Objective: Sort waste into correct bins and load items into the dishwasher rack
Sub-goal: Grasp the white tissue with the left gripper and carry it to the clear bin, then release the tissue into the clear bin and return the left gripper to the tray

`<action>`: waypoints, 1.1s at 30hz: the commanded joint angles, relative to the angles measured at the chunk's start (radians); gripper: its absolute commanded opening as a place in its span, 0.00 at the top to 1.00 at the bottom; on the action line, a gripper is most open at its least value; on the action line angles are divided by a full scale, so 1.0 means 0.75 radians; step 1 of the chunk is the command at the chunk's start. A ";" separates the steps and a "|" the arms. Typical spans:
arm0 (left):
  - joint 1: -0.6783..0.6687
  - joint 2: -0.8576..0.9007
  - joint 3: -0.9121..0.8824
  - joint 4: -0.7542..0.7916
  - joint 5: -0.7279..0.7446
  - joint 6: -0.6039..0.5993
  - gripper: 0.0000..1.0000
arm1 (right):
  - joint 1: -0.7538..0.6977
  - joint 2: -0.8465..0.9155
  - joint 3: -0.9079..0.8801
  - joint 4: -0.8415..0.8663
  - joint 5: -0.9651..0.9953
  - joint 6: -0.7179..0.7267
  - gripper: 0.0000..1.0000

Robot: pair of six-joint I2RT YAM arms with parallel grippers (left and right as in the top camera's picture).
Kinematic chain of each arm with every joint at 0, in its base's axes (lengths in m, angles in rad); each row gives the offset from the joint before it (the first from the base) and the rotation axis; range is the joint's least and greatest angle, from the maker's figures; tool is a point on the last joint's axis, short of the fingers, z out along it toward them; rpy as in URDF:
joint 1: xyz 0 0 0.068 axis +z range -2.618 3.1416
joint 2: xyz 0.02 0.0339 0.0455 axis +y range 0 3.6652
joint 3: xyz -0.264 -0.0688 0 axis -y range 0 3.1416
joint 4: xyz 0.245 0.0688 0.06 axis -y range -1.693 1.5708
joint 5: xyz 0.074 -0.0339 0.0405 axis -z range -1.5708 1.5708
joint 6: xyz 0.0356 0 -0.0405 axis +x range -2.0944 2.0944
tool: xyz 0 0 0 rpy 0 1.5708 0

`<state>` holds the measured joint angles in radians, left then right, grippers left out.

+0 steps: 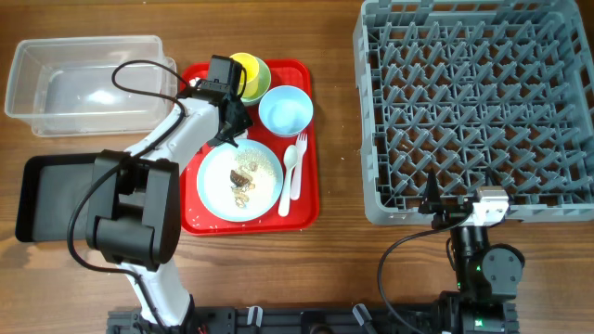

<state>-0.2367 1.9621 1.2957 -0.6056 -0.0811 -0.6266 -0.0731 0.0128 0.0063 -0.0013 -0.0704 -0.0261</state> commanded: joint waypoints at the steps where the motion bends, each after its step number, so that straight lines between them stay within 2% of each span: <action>1: -0.005 -0.007 0.016 -0.023 0.003 -0.004 0.96 | -0.004 -0.007 -0.001 0.003 0.012 0.004 0.00; 7: -0.005 -0.204 0.016 -0.133 0.123 -0.011 0.96 | -0.004 -0.007 -0.001 0.003 0.012 0.004 0.00; 13: -0.005 -0.444 0.016 -0.245 0.122 -0.016 0.96 | -0.004 -0.007 -0.001 0.003 0.012 0.004 0.00; 15: 0.006 -0.530 0.016 -0.230 0.058 -0.015 0.96 | -0.004 -0.007 -0.001 0.003 0.012 0.004 0.00; 17: 0.031 -0.584 0.016 -0.193 -0.089 -0.023 0.96 | -0.004 -0.007 -0.001 0.003 0.012 0.004 0.00; 19: 0.077 -0.604 0.016 -0.148 -0.255 -0.098 0.96 | -0.004 -0.007 -0.001 0.003 0.012 0.004 0.00; 22: 0.168 -0.587 0.015 -0.047 -0.381 -0.154 0.96 | -0.004 -0.007 -0.001 0.003 0.012 0.004 0.00; 29: 0.424 -0.470 0.015 0.252 -0.397 -0.154 0.96 | -0.004 -0.007 -0.001 0.003 0.012 0.004 0.00; 31: 0.478 -0.408 0.015 0.362 -0.397 -0.153 0.91 | -0.004 -0.007 -0.001 0.003 0.012 0.004 0.00; 33: 0.515 -0.359 0.015 0.451 -0.397 -0.153 0.79 | -0.004 -0.007 -0.001 0.003 0.012 0.004 0.00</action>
<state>0.1097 1.6348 1.2957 -0.3298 -0.3550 -0.7361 -0.0731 0.0128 0.0063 -0.0013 -0.0704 -0.0261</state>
